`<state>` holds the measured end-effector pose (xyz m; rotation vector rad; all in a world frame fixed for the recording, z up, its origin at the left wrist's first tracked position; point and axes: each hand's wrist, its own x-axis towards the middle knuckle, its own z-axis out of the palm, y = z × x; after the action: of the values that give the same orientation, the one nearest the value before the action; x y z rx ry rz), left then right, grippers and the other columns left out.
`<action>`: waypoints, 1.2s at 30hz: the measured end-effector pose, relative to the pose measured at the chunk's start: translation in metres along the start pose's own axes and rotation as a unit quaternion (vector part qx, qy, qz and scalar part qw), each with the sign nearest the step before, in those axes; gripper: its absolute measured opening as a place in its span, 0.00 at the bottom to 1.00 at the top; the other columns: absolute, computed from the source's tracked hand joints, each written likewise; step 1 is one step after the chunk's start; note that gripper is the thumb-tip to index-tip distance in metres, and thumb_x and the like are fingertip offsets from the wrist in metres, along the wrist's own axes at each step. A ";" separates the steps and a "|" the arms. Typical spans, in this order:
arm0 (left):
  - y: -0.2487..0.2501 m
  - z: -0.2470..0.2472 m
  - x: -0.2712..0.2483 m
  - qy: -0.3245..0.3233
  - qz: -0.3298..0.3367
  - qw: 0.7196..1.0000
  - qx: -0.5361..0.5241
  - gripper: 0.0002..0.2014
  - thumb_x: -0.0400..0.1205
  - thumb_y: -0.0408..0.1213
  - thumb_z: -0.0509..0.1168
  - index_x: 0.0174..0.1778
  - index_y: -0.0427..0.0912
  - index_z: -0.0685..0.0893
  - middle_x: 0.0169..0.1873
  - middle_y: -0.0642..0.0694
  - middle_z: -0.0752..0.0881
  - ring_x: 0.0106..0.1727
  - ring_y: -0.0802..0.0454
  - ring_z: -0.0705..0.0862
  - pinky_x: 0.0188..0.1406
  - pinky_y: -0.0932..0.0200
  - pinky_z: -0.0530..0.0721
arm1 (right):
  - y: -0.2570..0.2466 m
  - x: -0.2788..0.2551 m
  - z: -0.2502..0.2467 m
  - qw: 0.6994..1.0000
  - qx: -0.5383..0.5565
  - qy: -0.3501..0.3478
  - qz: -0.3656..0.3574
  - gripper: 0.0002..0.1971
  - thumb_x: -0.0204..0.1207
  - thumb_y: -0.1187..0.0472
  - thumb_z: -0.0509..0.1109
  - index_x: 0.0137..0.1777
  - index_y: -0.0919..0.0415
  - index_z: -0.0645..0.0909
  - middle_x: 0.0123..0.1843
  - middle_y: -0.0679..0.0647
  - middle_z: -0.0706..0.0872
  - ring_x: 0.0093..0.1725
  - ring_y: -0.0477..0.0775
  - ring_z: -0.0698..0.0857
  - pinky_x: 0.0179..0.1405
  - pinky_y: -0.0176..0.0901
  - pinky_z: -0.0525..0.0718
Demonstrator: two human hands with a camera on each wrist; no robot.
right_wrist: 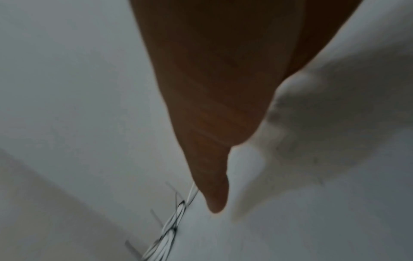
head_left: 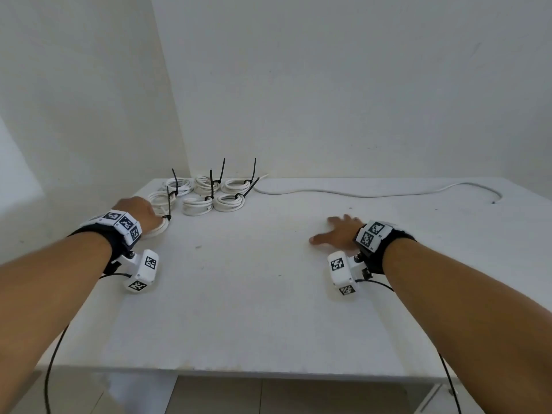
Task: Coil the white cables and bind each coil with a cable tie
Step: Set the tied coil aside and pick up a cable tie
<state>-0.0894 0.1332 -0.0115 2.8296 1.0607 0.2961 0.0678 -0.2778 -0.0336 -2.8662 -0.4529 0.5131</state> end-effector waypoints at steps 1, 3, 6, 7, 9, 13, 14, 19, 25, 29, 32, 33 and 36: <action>0.003 -0.005 -0.003 0.038 -0.002 0.999 -0.039 0.12 0.77 0.49 0.70 0.36 0.44 0.87 0.45 0.41 0.90 0.47 0.38 0.85 0.47 0.56 0.81 | 0.007 0.002 -0.003 1.000 0.002 0.015 0.025 0.58 0.64 0.20 0.64 0.87 0.47 0.48 0.89 0.57 0.42 0.87 0.66 0.43 0.84 0.67 0.51; 0.013 -0.011 -0.007 0.129 0.006 0.982 -0.138 0.10 0.76 0.44 0.70 0.32 0.43 0.84 0.36 0.42 0.88 0.40 0.39 0.83 0.42 0.56 0.79 | 0.025 0.009 -0.006 0.997 -0.005 0.031 0.065 0.67 0.51 0.12 0.61 0.87 0.47 0.46 0.88 0.57 0.41 0.87 0.67 0.44 0.83 0.69 0.52; 0.050 -0.011 -0.010 0.173 0.068 0.958 -0.219 0.09 0.78 0.40 0.69 0.33 0.42 0.84 0.30 0.45 0.85 0.37 0.41 0.82 0.42 0.58 0.75 | 0.042 0.018 -0.007 0.996 -0.022 0.017 0.084 0.78 0.33 0.06 0.53 0.87 0.45 0.46 0.86 0.61 0.50 0.83 0.68 0.60 0.81 0.65 0.62; 0.067 -0.009 -0.009 0.148 0.097 0.959 -0.221 0.09 0.79 0.39 0.70 0.33 0.43 0.84 0.29 0.46 0.84 0.37 0.42 0.82 0.41 0.58 0.75 | 0.042 0.022 -0.008 0.996 -0.033 0.010 0.084 0.78 0.33 0.06 0.52 0.87 0.46 0.46 0.86 0.62 0.52 0.83 0.68 0.62 0.80 0.64 0.63; 0.102 -0.003 -0.005 0.086 0.148 0.964 -0.202 0.08 0.79 0.39 0.70 0.35 0.43 0.86 0.30 0.47 0.86 0.39 0.43 0.83 0.42 0.58 0.76 | 0.041 0.026 -0.010 0.995 -0.046 -0.001 0.086 0.78 0.33 0.06 0.51 0.87 0.46 0.45 0.86 0.63 0.52 0.83 0.68 0.61 0.80 0.64 0.62; 0.175 0.016 0.015 -0.015 0.224 0.968 -0.108 0.06 0.79 0.40 0.67 0.41 0.44 0.88 0.42 0.44 0.89 0.48 0.42 0.85 0.47 0.60 0.78 | 0.043 0.031 -0.010 0.994 -0.056 0.001 0.093 0.78 0.30 0.06 0.52 0.86 0.44 0.47 0.85 0.59 0.54 0.81 0.69 0.65 0.78 0.64 0.65; 0.192 0.022 0.019 -0.030 0.233 0.968 -0.092 0.06 0.80 0.40 0.66 0.42 0.44 0.88 0.45 0.44 0.90 0.50 0.41 0.86 0.47 0.59 0.79 | 0.043 0.031 -0.010 0.994 -0.052 -0.002 0.093 0.79 0.29 0.06 0.53 0.86 0.44 0.47 0.84 0.59 0.54 0.81 0.69 0.65 0.78 0.64 0.66; 0.250 0.051 0.042 -0.048 0.225 0.972 -0.037 0.12 0.83 0.36 0.61 0.56 0.45 0.89 0.63 0.43 0.87 0.63 0.40 0.84 0.62 0.56 0.79 | 0.046 0.028 -0.010 0.995 -0.031 0.010 0.093 0.74 0.36 0.09 0.57 0.85 0.44 0.46 0.87 0.57 0.47 0.84 0.69 0.54 0.81 0.68 0.60; 0.262 0.066 0.072 -0.101 0.208 0.972 0.025 0.21 0.83 0.33 0.61 0.74 0.48 0.79 0.76 0.43 0.77 0.73 0.42 0.78 0.70 0.56 0.75 | 0.046 0.034 -0.007 0.995 -0.023 0.011 0.095 0.72 0.39 0.10 0.59 0.85 0.43 0.46 0.87 0.56 0.45 0.85 0.69 0.50 0.81 0.69 0.58; 0.264 0.066 0.077 -0.099 0.204 0.973 0.032 0.19 0.84 0.30 0.61 0.71 0.41 0.83 0.69 0.39 0.82 0.69 0.41 0.81 0.65 0.54 0.79 | 0.047 0.037 -0.010 0.996 -0.019 0.001 0.092 0.73 0.34 0.11 0.60 0.84 0.42 0.49 0.85 0.56 0.49 0.83 0.68 0.58 0.79 0.67 0.64; 0.261 0.065 0.077 -0.095 0.201 0.975 0.018 0.15 0.83 0.32 0.63 0.64 0.41 0.87 0.63 0.41 0.86 0.63 0.42 0.85 0.58 0.56 0.83 | 0.046 0.044 -0.010 0.995 -0.001 -0.021 0.098 0.77 0.28 0.11 0.62 0.84 0.40 0.48 0.85 0.57 0.45 0.81 0.68 0.62 0.78 0.66 0.67; 0.261 0.065 0.075 -0.098 0.203 0.974 0.010 0.14 0.83 0.33 0.63 0.62 0.41 0.88 0.62 0.41 0.87 0.62 0.42 0.85 0.58 0.56 0.83 | 0.045 0.045 -0.010 0.995 0.005 -0.031 0.098 0.78 0.27 0.11 0.63 0.84 0.41 0.46 0.86 0.57 0.43 0.81 0.68 0.63 0.78 0.66 0.67; 0.264 0.062 0.066 -0.096 0.226 0.968 -0.057 0.11 0.83 0.34 0.65 0.58 0.43 0.89 0.59 0.43 0.88 0.60 0.43 0.85 0.56 0.59 0.80 | 0.045 0.045 -0.011 0.995 0.004 -0.031 0.093 0.78 0.29 0.11 0.63 0.85 0.44 0.46 0.86 0.60 0.44 0.79 0.67 0.67 0.78 0.64 0.67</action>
<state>0.1414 -0.0238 -0.0188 2.8881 0.3420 0.1079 0.1241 -0.3067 -0.0481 -2.9073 -0.1945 0.6349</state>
